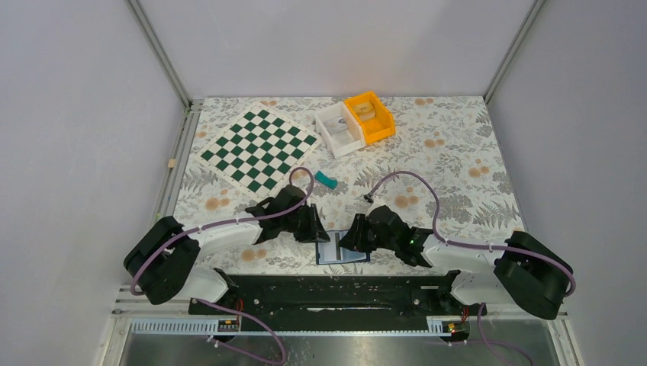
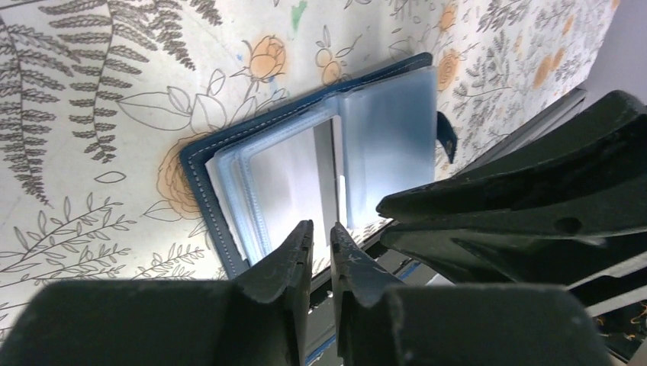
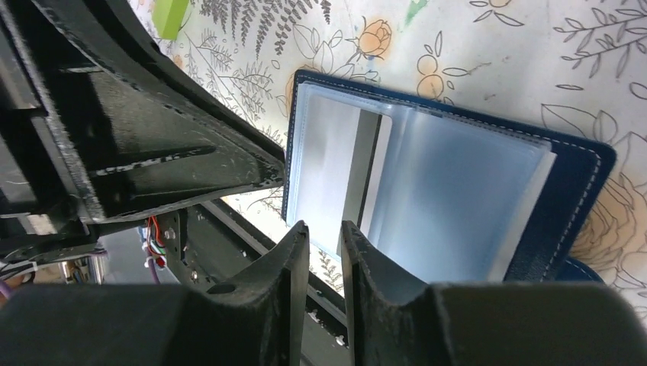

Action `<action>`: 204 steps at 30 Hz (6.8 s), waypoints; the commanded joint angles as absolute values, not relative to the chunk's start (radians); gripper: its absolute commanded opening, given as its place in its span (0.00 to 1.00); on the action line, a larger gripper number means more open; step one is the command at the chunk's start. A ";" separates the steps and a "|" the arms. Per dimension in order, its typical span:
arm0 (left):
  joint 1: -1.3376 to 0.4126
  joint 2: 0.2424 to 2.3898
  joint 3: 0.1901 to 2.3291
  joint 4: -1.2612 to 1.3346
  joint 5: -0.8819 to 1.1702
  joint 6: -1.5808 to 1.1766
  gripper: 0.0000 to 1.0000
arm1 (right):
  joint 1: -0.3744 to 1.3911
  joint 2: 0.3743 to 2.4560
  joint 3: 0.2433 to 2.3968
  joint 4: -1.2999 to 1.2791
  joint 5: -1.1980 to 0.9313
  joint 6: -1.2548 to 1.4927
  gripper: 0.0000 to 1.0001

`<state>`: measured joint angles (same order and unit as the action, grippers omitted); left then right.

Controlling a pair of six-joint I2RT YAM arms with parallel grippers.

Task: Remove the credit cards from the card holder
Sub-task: Remove the credit card from the card holder, then place the credit card in the storage box.

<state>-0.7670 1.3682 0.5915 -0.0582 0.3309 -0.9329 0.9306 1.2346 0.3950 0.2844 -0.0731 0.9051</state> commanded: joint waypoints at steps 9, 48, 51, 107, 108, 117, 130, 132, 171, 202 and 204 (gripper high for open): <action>-0.767 1.439 0.573 -0.021 0.309 -0.889 0.01 | 0.888 1.337 0.376 0.429 -0.160 0.875 0.27; -0.767 1.454 0.526 -0.042 0.283 -0.872 0.00 | 0.782 1.509 0.237 0.821 -0.349 0.916 0.00; -0.768 1.452 0.525 -0.048 0.281 -0.871 0.00 | 0.775 1.504 0.232 0.822 -0.354 0.915 0.00; -0.767 1.420 0.531 -0.097 0.259 -0.856 0.09 | 0.750 1.665 0.272 1.062 -0.507 1.016 0.14; -0.768 1.421 0.532 -0.099 0.259 -0.856 0.09 | 0.751 1.666 0.273 1.066 -0.509 1.017 0.11; -0.768 1.420 0.540 -0.126 0.242 -0.850 0.09 | 0.749 1.651 0.254 1.088 -0.515 1.035 0.00; -0.768 1.448 0.554 -0.179 0.198 -0.842 0.09 | 0.718 1.557 0.232 0.917 -0.473 0.991 0.00; -0.768 1.448 0.555 -0.188 0.189 -0.840 0.09 | 0.713 1.533 0.225 0.895 -0.462 0.991 0.00; -0.768 1.290 0.642 -0.232 0.200 -0.773 0.28 | 0.625 0.962 0.374 0.047 -0.349 0.892 0.00; -1.431 1.006 0.413 0.461 -0.309 0.431 0.53 | 0.624 0.757 0.467 -0.127 -0.302 1.165 0.00; -1.457 1.052 0.421 0.479 -0.360 0.465 0.53 | 0.625 0.752 0.466 -0.125 -0.303 1.170 0.00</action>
<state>-1.4128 0.9947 0.4149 0.3450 -0.2359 0.3130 0.6319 0.7765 0.4389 -0.1268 -0.3218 1.1374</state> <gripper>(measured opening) 0.527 0.014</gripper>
